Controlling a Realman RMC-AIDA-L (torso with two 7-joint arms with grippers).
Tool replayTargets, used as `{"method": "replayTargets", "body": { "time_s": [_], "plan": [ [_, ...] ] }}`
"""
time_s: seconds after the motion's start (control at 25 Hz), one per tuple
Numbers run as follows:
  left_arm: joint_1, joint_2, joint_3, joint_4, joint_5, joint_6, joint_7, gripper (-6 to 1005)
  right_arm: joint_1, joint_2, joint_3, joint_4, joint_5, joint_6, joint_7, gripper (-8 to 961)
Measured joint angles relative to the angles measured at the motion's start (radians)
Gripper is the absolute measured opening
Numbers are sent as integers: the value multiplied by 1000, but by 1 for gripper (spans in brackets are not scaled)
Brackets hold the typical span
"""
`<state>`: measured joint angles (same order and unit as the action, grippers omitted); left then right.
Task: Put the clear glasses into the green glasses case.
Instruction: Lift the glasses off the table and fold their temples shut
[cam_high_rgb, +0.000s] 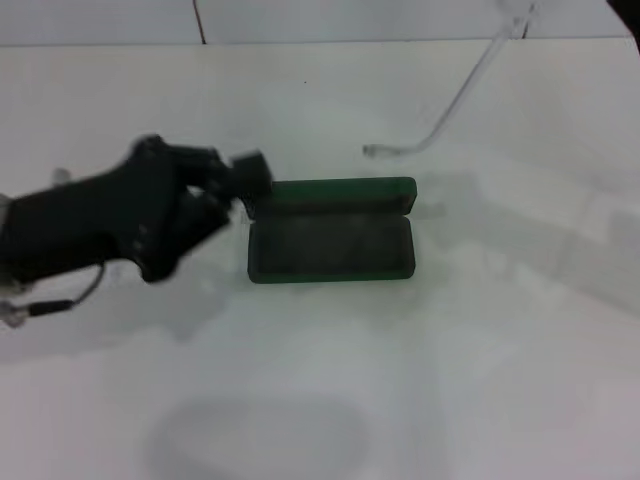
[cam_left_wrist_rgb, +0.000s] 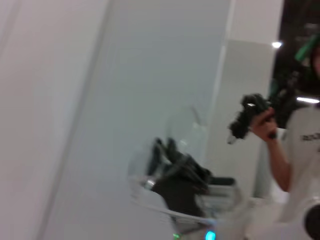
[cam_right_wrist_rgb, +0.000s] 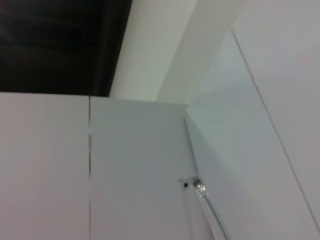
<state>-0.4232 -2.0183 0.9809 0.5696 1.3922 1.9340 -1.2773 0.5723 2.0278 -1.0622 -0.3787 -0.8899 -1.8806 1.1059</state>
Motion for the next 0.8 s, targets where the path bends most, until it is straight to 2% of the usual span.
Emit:
{"method": "replayTargets", "body": {
  "time_s": [0.24, 0.28, 0.4, 0.48, 0.8],
  "plan": [
    [-49, -36, 72, -3, 11, 14, -3, 42, 75, 0, -1, 84, 26, 13, -45, 113],
    [-49, -36, 72, -3, 11, 14, -3, 42, 92, 0, -2, 108, 27, 16, -57, 113],
    [-87, -65, 77, -4, 18, 15, -1, 42, 152, 0, -3, 194, 28, 23, -105, 113],
    [-97, -68, 77, -5, 15, 15, 0, 42, 205, 0, -19, 262, 22, 39, -143, 113],
    [-99, -69, 76, -15, -48, 15, 4, 42, 214, 0, -102, 273, 26, 71, -153, 113]
  ]
}}
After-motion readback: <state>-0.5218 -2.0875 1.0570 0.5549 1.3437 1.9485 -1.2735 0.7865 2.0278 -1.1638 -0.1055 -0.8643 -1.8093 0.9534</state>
